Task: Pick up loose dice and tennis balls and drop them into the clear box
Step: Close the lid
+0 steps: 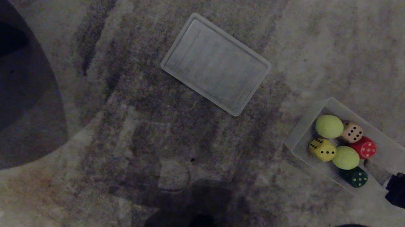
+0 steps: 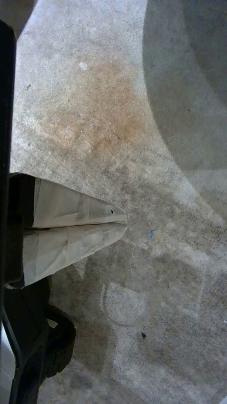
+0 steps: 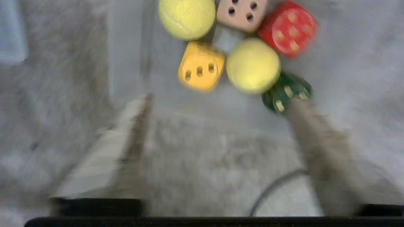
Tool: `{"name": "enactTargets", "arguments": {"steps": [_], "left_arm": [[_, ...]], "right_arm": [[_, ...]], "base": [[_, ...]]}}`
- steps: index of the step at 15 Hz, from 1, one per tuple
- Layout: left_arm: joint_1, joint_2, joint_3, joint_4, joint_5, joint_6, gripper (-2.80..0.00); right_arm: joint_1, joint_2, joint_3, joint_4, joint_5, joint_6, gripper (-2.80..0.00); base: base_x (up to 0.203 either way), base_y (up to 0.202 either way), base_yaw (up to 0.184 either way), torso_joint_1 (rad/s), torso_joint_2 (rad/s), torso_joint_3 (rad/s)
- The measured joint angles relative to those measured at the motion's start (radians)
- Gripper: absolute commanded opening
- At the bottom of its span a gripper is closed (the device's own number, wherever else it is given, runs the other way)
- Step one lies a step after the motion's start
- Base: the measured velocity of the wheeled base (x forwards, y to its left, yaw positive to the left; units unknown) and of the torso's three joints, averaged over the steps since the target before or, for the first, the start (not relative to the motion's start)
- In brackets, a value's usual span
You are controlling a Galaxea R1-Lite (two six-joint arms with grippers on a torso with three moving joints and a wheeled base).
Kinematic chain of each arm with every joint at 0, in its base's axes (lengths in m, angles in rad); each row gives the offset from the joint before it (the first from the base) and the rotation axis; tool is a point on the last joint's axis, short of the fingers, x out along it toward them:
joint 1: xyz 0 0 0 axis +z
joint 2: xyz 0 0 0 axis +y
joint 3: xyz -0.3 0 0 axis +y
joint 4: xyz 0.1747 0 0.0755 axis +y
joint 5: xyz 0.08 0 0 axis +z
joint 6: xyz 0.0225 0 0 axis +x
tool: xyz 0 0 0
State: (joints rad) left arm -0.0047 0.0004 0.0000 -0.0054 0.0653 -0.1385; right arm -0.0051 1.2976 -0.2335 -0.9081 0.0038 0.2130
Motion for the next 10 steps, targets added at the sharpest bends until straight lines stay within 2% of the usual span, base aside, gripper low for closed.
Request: {"name": "enactTargets", "arguments": {"steps": [3, 8, 10], "left_arm": [[0.0, 0.0, 0.0, 0.0, 0.0, 0.0, -2.8], [0.0, 0.0, 0.0, 0.0, 0.0, 0.0, -2.8], [0.0, 0.0, 0.0, 0.0, 0.0, 0.0, -2.8]], "right_arm": [[-0.002, -0.286, 0.051, 0.265, -0.005, -0.025, -2.8], [-0.013, -0.785, 0.084, 0.872, -0.003, -0.082, -2.8], [-0.012, -0.952, 0.094, 1.063, -0.002, -0.115, -2.8]], "base": [[0.0, 0.0, 0.0, 0.0, 0.0, 0.0], [0.0, 0.0, 0.0, 0.0, 0.0, 0.0], [0.0, 0.0, 0.0, 0.0, 0.0, 0.0]]}}
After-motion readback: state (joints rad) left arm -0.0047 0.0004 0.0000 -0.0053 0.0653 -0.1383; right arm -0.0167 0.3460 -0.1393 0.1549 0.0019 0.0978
